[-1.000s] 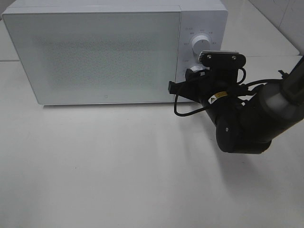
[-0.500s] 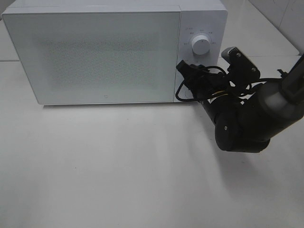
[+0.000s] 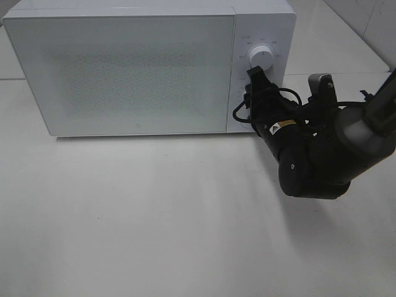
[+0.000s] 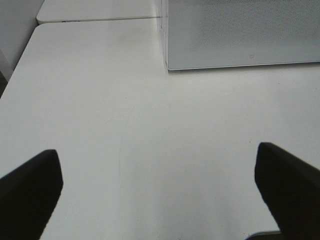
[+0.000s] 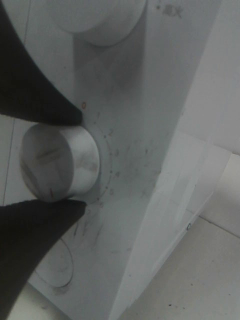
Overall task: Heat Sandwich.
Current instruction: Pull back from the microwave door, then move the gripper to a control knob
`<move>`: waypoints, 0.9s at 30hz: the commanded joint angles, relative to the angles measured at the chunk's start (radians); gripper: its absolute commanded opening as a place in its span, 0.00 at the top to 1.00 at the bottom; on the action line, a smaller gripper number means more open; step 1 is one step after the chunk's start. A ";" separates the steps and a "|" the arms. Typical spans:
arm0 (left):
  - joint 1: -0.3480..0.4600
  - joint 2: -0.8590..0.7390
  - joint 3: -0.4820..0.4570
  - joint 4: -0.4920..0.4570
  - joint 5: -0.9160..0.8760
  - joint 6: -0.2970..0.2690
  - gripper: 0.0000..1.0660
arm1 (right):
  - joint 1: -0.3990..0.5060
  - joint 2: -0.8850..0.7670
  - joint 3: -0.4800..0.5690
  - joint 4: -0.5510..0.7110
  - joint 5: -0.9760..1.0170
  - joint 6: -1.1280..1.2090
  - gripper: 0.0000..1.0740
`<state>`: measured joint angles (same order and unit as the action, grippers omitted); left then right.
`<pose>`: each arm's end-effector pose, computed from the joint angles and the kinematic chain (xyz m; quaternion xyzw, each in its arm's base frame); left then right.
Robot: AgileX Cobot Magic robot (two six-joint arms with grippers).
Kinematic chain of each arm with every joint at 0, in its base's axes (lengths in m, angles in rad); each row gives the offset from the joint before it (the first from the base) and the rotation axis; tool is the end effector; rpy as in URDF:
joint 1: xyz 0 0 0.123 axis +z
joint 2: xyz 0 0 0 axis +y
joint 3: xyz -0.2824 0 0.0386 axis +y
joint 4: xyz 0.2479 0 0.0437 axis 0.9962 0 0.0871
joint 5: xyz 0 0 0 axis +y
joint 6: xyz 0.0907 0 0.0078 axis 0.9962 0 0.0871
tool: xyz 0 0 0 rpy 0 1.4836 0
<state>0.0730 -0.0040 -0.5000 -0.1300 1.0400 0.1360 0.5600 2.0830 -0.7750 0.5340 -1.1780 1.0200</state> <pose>-0.0042 -0.0105 0.2794 0.0286 0.8445 -0.0092 0.5348 0.3266 0.1542 0.1142 0.3940 0.6231 0.3993 0.5451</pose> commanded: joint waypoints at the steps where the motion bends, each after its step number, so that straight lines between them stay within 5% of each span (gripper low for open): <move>1: 0.001 -0.027 0.004 -0.008 -0.008 -0.005 0.03 | -0.012 -0.005 -0.057 -0.005 -0.041 0.151 0.96; 27: 0.001 -0.027 0.004 -0.008 -0.008 -0.005 0.03 | -0.014 -0.005 -0.057 0.077 -0.101 0.461 0.93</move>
<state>0.0730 -0.0040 -0.5000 -0.1300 1.0400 0.1360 0.5720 2.0830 -0.7810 0.5890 -1.1760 1.4690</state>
